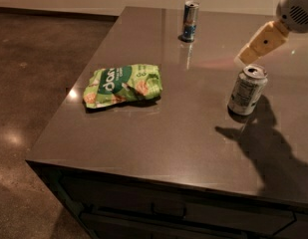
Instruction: Pick redbull can
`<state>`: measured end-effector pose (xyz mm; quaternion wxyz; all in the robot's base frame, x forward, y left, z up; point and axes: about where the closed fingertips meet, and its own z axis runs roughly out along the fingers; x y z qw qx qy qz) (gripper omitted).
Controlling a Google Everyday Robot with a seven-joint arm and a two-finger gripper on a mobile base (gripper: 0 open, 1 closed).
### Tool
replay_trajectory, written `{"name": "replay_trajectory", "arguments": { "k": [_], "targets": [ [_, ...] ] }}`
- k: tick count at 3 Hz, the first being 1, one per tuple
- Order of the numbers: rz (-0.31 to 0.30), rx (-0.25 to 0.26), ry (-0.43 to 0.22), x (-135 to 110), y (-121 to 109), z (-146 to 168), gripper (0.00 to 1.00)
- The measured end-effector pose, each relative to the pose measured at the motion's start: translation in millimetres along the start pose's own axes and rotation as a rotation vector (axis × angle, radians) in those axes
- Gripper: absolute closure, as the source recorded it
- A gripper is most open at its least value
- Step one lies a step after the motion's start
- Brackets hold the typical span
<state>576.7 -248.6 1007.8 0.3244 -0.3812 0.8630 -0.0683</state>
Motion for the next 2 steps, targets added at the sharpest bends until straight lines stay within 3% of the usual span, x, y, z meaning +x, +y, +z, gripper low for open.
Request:
{"name": "replay_trajectory", "arguments": {
  "k": [1, 2],
  "targets": [
    [0.089, 0.029, -0.063, -16.4, -31.5, 31.6, 0.00],
    [0.125, 0.034, -0.098, -29.2, -45.6, 51.3, 0.00]
  ]
}}
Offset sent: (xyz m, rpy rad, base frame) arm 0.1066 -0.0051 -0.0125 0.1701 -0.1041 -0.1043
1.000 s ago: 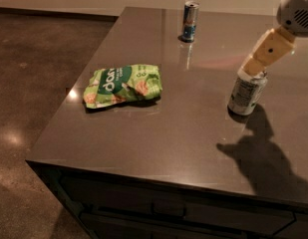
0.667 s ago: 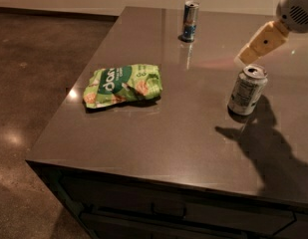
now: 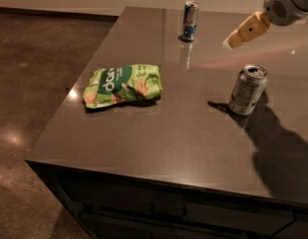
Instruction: Pick redbull can
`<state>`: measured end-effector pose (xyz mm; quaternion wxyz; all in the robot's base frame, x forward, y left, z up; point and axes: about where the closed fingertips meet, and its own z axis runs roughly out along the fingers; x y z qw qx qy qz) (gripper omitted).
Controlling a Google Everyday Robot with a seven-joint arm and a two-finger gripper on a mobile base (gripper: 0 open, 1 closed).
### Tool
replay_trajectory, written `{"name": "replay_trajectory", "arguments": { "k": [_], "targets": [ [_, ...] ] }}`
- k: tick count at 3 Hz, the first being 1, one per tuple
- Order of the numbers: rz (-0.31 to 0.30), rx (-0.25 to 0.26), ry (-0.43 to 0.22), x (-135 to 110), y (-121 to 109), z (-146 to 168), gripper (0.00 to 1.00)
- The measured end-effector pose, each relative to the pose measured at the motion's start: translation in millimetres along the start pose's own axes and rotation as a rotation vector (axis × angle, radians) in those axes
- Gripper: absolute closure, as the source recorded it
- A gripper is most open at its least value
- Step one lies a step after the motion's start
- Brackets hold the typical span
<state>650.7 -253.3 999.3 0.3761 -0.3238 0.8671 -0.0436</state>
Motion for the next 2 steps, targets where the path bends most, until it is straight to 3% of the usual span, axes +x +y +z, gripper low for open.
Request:
{"name": "replay_trajectory", "arguments": {
  "k": [2],
  "targets": [
    [0.117, 0.006, -0.061, -26.7, -11.2, 59.0, 0.00]
  ]
}}
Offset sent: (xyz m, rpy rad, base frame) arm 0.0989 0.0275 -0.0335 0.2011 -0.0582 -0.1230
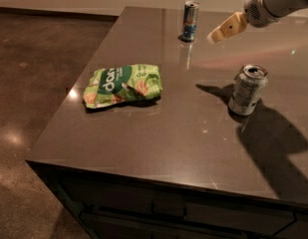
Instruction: Pick redbull can
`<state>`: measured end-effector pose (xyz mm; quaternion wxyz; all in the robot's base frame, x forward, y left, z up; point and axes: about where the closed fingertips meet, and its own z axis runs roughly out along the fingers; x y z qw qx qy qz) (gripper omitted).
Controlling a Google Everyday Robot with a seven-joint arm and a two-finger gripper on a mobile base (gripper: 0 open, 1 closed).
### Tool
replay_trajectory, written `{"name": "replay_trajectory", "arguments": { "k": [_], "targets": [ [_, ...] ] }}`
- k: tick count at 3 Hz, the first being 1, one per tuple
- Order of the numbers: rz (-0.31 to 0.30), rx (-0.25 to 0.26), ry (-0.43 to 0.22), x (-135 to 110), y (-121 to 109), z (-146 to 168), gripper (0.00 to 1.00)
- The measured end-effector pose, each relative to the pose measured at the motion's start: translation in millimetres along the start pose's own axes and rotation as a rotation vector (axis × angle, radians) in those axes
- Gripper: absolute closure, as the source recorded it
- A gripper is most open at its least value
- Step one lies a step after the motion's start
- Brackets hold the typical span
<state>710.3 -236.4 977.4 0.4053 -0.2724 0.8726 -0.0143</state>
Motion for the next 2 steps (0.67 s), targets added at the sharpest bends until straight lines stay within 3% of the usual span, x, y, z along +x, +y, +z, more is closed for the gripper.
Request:
{"name": "replay_trajectory", "arguments": {
  "k": [2],
  "targets": [
    [0.057, 0.035, -0.066, -35.9, -1.1, 50.9, 0.00]
  ]
}}
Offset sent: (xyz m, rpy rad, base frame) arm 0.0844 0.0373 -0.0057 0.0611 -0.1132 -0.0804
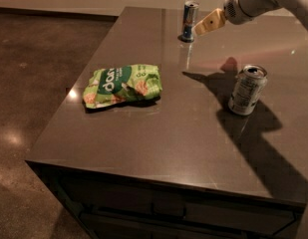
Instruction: Pick redbull can
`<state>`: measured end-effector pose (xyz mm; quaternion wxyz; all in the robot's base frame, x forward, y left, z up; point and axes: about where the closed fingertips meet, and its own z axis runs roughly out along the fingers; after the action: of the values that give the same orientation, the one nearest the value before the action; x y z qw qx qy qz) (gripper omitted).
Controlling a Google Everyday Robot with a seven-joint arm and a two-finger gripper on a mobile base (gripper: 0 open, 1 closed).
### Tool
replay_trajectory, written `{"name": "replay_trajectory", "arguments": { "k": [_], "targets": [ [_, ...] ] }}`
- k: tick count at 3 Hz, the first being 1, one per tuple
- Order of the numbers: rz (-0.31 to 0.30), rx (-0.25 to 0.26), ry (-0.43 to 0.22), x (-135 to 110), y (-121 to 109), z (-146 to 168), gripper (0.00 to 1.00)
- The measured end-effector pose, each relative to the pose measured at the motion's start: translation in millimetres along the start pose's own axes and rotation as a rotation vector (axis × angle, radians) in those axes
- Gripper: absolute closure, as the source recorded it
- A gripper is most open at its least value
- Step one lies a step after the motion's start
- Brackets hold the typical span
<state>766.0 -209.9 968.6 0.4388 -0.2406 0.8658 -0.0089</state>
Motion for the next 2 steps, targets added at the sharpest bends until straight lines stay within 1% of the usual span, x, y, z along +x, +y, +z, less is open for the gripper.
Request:
{"name": "replay_trajectory", "arguments": {
  "k": [1, 2],
  "targets": [
    [0.000, 0.000, 0.000, 0.0, 0.1, 0.1, 0.00],
    [0.021, 0.022, 0.001, -5.3, 0.9, 11.7, 0.00]
  ]
}}
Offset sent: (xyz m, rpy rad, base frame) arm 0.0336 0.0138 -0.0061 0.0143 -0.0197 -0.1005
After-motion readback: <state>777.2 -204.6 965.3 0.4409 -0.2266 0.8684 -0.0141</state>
